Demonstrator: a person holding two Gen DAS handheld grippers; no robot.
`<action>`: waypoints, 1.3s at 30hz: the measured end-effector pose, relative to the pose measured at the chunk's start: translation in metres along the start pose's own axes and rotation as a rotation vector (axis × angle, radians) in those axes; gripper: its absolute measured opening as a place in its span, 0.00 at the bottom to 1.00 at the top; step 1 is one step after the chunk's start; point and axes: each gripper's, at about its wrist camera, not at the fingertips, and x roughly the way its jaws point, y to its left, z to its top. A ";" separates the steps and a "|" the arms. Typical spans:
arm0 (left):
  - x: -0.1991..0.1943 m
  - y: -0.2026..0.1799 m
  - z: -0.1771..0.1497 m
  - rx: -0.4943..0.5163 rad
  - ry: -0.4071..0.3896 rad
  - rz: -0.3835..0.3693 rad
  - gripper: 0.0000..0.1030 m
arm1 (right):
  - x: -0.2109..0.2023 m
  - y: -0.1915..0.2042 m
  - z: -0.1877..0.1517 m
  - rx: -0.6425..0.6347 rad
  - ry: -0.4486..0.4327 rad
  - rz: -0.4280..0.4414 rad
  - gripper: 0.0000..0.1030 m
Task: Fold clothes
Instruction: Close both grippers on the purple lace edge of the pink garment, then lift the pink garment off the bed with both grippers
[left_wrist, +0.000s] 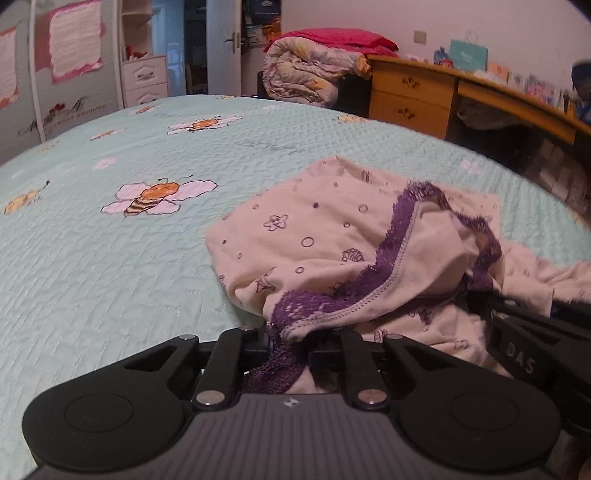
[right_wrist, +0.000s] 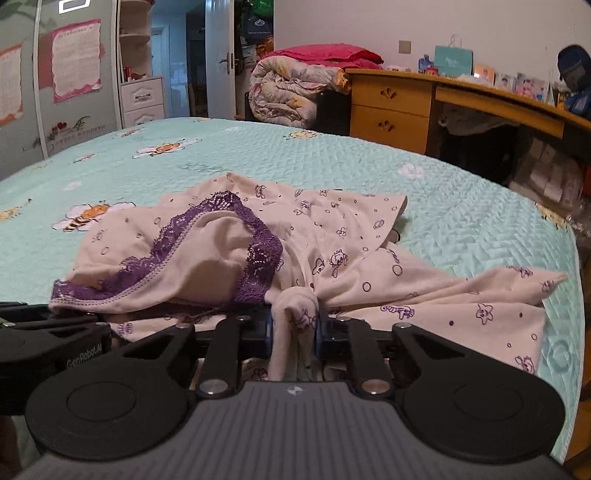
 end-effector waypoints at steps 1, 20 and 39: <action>-0.009 0.002 0.001 -0.011 -0.014 -0.005 0.12 | -0.006 -0.002 0.001 0.012 0.002 0.015 0.14; -0.114 0.007 -0.006 0.062 -0.018 0.088 0.34 | -0.119 0.013 0.015 -0.049 -0.036 0.112 0.90; -0.007 0.019 0.000 -0.050 0.105 0.009 0.38 | 0.007 0.000 0.000 0.035 0.104 0.129 0.47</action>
